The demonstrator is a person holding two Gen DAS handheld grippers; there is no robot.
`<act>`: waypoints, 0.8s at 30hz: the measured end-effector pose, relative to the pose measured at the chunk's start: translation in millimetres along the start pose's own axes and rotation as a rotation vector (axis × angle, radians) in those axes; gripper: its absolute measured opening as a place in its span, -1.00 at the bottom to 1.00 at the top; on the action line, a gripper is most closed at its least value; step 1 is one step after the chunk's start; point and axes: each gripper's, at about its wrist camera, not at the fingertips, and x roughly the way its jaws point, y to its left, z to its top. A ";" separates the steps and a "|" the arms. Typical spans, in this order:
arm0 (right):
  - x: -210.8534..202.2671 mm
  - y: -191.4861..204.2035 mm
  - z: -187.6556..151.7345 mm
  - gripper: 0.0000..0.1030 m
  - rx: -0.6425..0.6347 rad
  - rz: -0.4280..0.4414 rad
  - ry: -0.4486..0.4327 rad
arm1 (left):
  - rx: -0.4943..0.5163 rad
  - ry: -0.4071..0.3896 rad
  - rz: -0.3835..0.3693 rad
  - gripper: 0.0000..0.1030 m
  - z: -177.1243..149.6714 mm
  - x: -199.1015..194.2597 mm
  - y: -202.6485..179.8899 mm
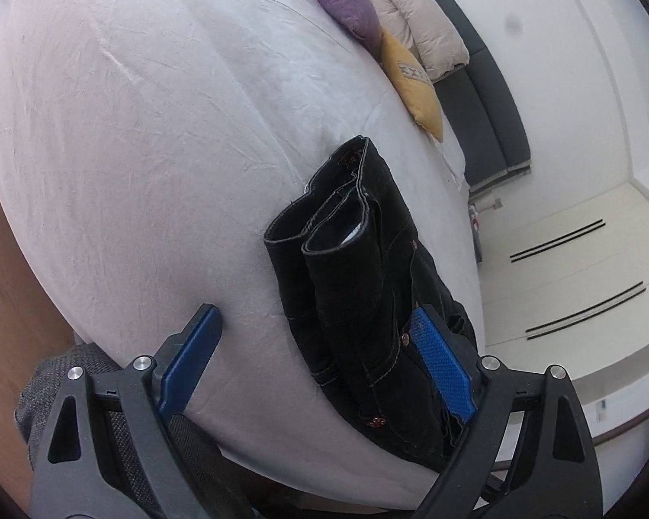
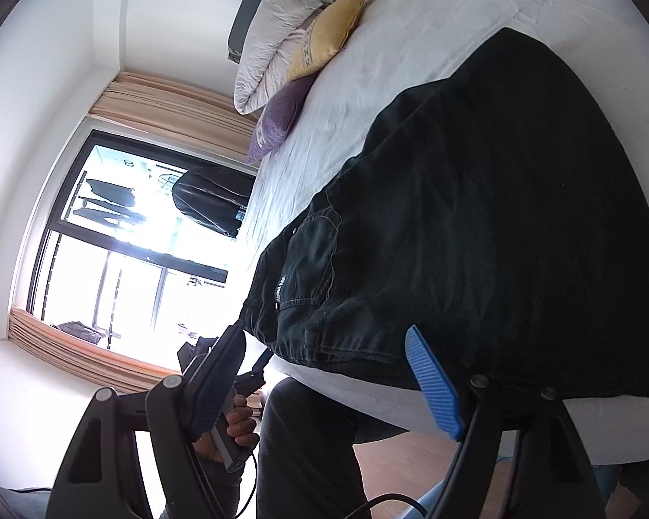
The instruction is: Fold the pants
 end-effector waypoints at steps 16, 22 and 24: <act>8.3 -2.8 -3.4 0.53 0.017 0.013 0.011 | -0.139 -0.027 -0.140 0.06 8.5 17.6 16.8; 7.6 1.7 -4.5 0.53 0.014 0.024 0.010 | -0.216 -0.009 -0.204 -0.48 10.9 32.4 25.3; 9.8 5.5 -2.8 0.53 0.006 0.027 0.014 | -0.224 -0.010 -0.213 -0.59 11.4 31.9 25.8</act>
